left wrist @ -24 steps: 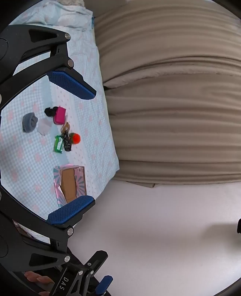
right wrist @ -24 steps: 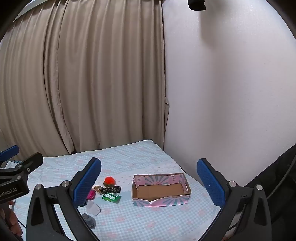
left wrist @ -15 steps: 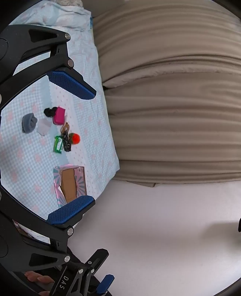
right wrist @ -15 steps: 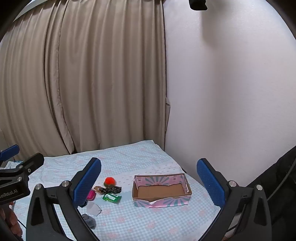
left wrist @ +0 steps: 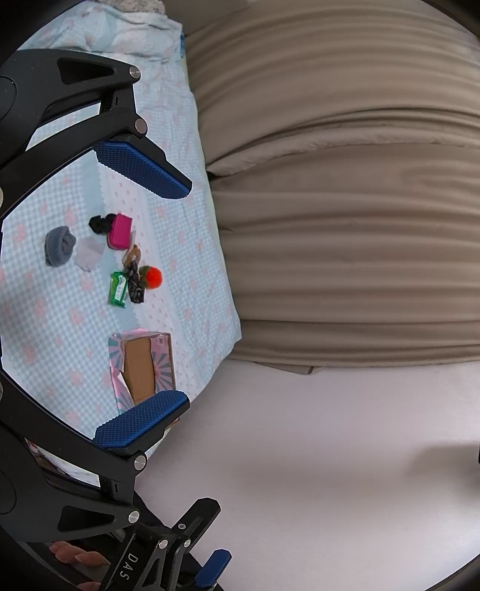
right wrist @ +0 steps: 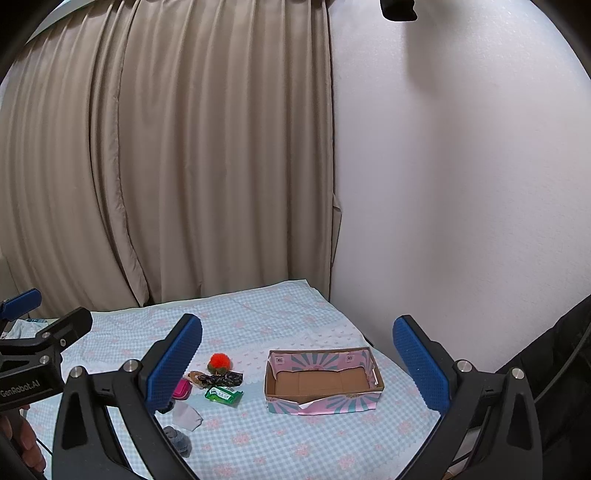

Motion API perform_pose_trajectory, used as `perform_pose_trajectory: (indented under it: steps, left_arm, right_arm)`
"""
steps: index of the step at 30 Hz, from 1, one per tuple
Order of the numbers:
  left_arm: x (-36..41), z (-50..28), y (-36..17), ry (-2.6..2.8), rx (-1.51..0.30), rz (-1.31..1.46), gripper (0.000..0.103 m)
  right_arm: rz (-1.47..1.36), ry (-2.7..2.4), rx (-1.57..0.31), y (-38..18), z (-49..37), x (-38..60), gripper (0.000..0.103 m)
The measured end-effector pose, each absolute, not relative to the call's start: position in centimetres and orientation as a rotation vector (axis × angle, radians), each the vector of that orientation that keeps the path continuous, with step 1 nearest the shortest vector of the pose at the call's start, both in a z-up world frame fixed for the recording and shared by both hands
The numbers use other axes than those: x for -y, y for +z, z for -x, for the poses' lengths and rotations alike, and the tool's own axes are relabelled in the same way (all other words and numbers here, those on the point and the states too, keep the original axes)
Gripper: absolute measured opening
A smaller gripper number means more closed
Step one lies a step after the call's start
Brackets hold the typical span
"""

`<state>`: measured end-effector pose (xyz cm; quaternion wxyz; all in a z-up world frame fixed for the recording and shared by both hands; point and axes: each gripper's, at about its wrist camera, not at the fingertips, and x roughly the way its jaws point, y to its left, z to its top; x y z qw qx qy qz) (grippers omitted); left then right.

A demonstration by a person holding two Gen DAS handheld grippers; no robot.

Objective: Organize soft objects

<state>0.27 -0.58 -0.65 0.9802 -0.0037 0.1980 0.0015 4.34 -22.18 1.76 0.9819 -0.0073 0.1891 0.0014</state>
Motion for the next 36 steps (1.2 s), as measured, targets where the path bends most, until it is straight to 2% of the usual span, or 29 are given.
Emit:
perform_pose_trajectory:
  steps: [36]
  left_arm:
    - [0.77,0.12,-0.11,0.024,-0.349,-0.028,0.103]
  right_arm:
    - [0.01,0.013,-0.38,1.95,-4.49,22.54,0.103]
